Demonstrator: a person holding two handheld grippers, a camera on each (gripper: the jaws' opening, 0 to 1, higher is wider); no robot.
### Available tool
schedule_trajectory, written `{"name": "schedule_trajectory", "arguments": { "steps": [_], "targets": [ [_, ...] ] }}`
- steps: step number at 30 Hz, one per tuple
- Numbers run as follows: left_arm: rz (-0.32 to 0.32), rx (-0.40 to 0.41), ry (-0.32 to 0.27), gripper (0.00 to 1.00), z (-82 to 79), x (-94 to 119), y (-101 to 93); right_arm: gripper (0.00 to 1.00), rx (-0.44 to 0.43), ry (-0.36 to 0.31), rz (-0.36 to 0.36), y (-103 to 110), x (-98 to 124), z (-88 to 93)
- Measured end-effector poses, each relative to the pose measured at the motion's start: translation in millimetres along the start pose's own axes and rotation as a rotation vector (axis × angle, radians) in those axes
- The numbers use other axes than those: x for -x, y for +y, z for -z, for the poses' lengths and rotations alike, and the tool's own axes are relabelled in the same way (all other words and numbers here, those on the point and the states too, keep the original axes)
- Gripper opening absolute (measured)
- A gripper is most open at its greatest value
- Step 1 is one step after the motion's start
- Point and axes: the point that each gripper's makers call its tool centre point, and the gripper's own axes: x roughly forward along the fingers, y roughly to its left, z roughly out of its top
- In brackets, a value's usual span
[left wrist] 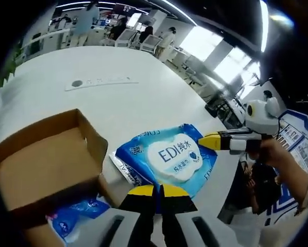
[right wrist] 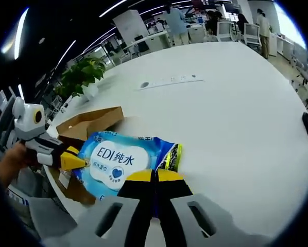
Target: Operate the shoe box by opening the lid, removing the specified soft item, and placing it in the target area until the item is outside and the box remains undamaged.
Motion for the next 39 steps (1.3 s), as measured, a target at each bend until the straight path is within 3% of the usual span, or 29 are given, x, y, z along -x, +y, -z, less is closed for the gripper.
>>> {"name": "schedule_trajectory", "arguments": {
  "steps": [16,39],
  "targets": [
    [-0.093,-0.081,0.074,0.02,-0.8,-23.6,12.9,0.00,-0.017,0.020,0.007,-20.9,-34.3,9.9],
    [-0.176,-0.251,0.198,0.02,9.4,-33.4,29.4,0.00,-0.024,0.002,0.003,-19.0,-46.7,10.8]
  ]
}}
